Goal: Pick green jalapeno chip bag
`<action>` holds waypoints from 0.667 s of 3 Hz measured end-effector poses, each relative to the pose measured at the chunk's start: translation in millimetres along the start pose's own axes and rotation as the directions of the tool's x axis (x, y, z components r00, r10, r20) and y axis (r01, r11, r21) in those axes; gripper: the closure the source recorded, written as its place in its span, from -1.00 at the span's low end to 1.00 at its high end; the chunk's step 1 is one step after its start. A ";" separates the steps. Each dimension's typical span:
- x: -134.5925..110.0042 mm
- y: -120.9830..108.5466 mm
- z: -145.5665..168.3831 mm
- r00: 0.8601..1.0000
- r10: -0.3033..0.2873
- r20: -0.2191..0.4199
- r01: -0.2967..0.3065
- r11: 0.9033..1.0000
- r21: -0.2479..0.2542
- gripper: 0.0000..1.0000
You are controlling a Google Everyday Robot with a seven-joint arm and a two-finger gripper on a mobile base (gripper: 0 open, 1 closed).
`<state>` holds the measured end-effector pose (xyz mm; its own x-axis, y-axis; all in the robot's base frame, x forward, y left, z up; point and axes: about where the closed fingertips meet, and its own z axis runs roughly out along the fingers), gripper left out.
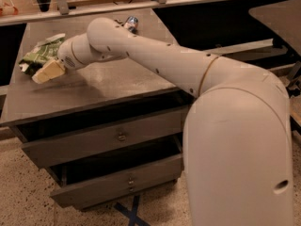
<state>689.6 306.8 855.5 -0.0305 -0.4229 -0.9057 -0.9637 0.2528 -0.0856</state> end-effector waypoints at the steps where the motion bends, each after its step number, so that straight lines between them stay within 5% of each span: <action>1: 1.6 4.9 5.7 1.000 -0.006 -0.008 0.006 1.000 -0.014 -0.24; 2: 1.9 6.9 7.8 1.000 -0.017 -0.018 0.017 1.000 -0.018 0.22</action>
Offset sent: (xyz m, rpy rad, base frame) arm -0.0029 0.0047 -0.0035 -0.0421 -0.0224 0.0216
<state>685.0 314.6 849.9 -0.0184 -0.4426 -0.8965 -0.9688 0.2295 -0.0934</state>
